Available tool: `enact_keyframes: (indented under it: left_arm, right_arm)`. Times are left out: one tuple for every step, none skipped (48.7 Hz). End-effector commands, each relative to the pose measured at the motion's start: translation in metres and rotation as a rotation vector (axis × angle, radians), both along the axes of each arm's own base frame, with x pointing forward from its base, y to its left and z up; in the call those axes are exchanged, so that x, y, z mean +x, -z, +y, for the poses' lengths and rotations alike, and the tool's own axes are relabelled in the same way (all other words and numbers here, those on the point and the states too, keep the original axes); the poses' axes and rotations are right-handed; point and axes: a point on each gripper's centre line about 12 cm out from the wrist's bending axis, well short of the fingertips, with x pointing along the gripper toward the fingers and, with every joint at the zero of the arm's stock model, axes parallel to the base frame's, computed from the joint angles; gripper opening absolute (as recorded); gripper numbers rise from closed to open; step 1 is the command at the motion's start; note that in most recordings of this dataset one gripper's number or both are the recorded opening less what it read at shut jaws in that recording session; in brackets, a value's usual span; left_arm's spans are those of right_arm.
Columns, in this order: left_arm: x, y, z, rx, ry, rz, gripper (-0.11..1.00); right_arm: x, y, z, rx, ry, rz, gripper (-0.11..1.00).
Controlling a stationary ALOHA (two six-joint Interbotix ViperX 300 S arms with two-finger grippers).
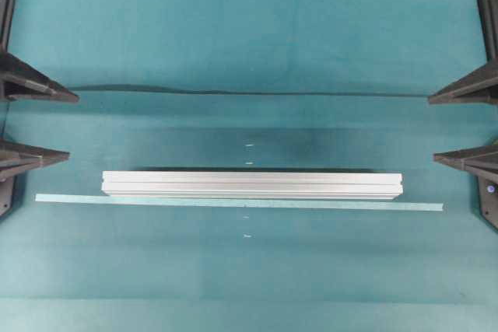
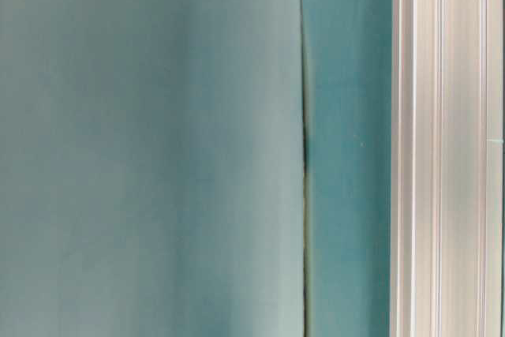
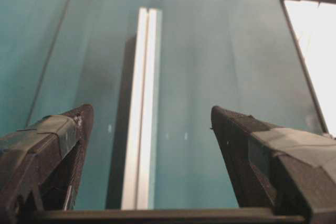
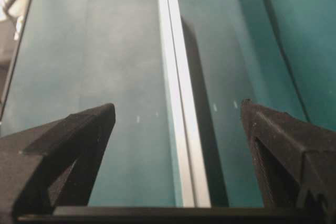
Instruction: Lift the metal rail with both hands and move it towards you.
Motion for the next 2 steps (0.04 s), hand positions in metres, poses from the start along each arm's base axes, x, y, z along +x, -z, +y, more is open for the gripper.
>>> enact_keyframes:
  left_arm:
    - [0.0001,-0.0059,-0.0003,0.004,0.002,-0.02,0.9]
    - [-0.0002,-0.007,-0.0002,0.004,0.002,-0.025,0.9]
  right_arm:
    - [-0.0014,-0.0041,-0.0001,0.001,0.002,-0.031,0.97]
    - [-0.0018,-0.0045,0.0002,0.001,0.0,-0.037,0.97]
